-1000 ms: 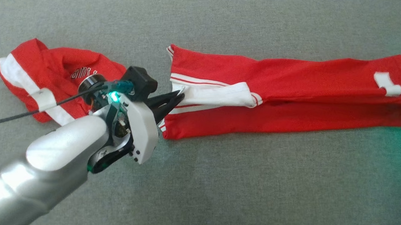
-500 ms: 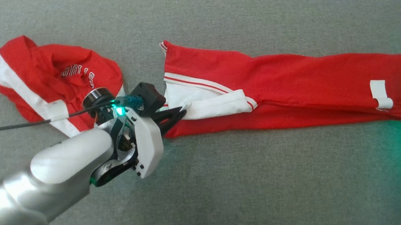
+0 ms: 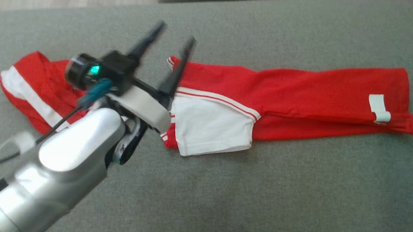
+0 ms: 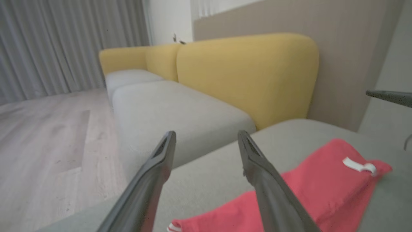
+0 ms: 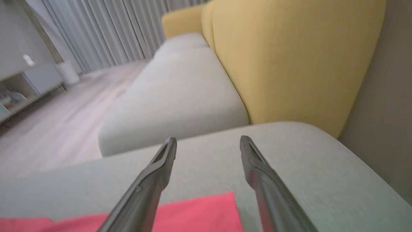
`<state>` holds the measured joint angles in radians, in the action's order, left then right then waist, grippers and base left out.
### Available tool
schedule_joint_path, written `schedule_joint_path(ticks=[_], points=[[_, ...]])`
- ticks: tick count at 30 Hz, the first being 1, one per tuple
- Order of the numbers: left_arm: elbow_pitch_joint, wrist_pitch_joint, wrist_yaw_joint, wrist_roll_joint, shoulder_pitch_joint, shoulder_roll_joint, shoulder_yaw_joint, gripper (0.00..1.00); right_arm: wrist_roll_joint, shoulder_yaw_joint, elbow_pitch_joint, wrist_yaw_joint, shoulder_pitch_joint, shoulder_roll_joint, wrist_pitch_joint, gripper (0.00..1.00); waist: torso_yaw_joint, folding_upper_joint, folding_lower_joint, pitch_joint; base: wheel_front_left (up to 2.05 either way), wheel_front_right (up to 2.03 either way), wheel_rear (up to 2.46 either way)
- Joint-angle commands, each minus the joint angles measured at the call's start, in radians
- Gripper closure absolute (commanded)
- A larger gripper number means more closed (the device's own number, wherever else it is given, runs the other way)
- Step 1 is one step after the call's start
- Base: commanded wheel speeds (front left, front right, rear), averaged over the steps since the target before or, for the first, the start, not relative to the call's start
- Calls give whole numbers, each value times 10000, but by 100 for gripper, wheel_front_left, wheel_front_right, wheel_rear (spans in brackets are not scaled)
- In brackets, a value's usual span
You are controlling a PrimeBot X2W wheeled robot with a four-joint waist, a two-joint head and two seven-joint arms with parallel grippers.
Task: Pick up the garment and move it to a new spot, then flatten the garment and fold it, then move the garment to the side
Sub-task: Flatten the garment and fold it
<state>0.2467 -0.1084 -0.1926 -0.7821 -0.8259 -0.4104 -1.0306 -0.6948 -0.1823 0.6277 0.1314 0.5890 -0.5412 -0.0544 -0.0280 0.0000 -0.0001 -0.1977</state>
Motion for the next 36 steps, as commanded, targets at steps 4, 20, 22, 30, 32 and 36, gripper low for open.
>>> schedule_joint_path(ticks=[4,20,22,30,32,36], points=[[46,-1336,-801,-156,416,24,1537,0,323,283,-1555,-7,-322,837,1740,0,208,0,1,639,0,0,0],[-869,-1531,-311,2244,5466,2067,5370,0,3573,1018,-3602,-7,-4233,4372,3058,0,572,0,1,1522,0,0,0],[-712,-1532,-10,2595,5899,2357,5593,0,3791,1015,-3544,-7,-4510,4470,3068,0,596,0,1,1511,0,0,0],[-308,-1532,921,3706,6079,3067,6569,0,4106,1205,-3523,-7,-4585,4686,2929,0,667,0,1,1107,0,0,0],[-271,-1532,1088,3922,5964,3166,6726,0,4429,1460,-3395,-7,-4375,4698,2684,0,668,0,1,901,0,0,0],[-171,-1533,1397,4224,5738,3319,6932,0,4986,3591,-2950,-7,-3523,4704,2227,0,710,0,1,393,0,0,0]])
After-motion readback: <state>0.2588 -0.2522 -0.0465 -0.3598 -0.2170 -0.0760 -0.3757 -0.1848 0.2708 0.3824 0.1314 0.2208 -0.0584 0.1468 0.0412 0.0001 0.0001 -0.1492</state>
